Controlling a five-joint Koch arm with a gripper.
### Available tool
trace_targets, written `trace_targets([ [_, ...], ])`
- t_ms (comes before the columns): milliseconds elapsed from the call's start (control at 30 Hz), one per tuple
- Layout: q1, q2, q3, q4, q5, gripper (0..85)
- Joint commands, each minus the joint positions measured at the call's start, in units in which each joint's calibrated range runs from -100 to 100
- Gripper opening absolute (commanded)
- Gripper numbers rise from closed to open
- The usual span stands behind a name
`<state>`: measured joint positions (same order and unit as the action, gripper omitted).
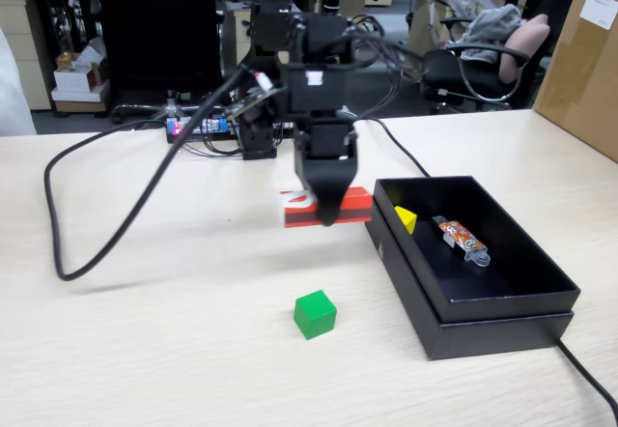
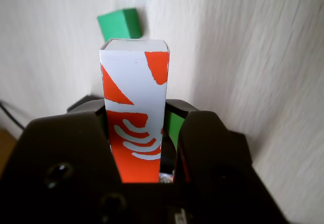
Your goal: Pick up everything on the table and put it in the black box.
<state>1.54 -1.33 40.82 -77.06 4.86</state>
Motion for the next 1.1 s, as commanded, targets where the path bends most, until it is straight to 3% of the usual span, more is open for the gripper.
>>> trace_targets([
  [0, 3.66, -6.42, 5.87, 0.04, 0.54, 16.1],
  [433, 12.70, 2.19, 12.40, 0.47, 1.07, 16.1],
  [867, 13.97, 16.88, 14.03, 1.76, 1.90, 17.3],
  [1000, 13.82, 16.65, 12.40, 1.76, 1.76, 33.5],
  [1067, 13.58, 16.19, 11.40, 1.76, 1.71, 33.8],
])
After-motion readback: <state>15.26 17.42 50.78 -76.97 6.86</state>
